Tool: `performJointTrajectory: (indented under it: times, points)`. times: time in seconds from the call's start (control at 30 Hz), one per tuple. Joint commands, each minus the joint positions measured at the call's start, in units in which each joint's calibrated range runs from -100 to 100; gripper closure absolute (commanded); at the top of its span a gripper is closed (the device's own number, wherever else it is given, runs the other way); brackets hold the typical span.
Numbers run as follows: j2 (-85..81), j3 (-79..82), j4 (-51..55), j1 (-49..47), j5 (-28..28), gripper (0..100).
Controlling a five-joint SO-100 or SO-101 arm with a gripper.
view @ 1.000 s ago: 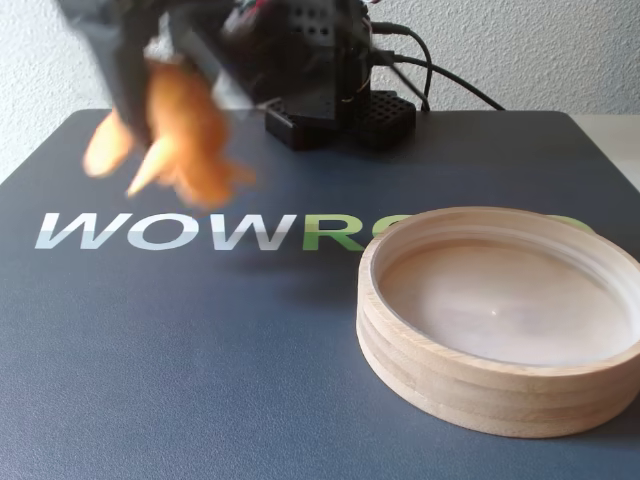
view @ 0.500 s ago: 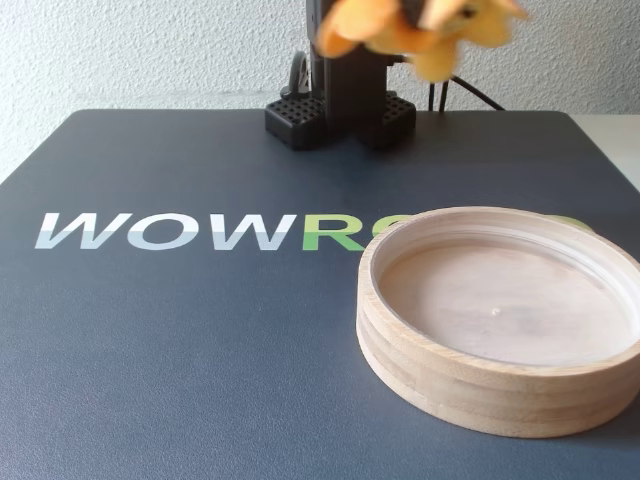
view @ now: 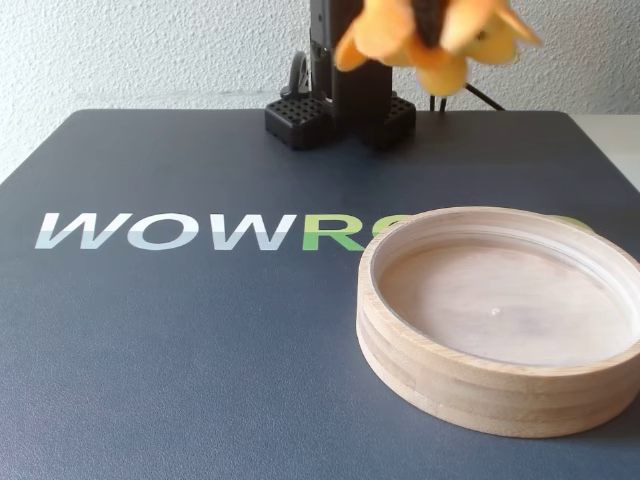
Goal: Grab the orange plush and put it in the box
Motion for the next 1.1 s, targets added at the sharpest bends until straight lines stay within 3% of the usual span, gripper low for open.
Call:
performJointTrajectory:
  times: [0.0,0.33,0.4,0.53,0.7,0.93,1.07]
  points:
    - [20.63,-14.83,0.65,-0.33,-0.11,96]
    - [41.45,-37.76,3.6,-0.33,0.99,93]
    - [41.79,-38.58,3.43,-0.41,1.09,86]
    - [41.79,-38.49,1.95,-1.01,1.14,65]
    - [41.54,-38.58,1.95,-0.56,1.14,52]
    - [41.37,-38.58,2.73,-0.48,0.83,50]
    - [36.14,-37.4,8.48,1.61,0.78,50]
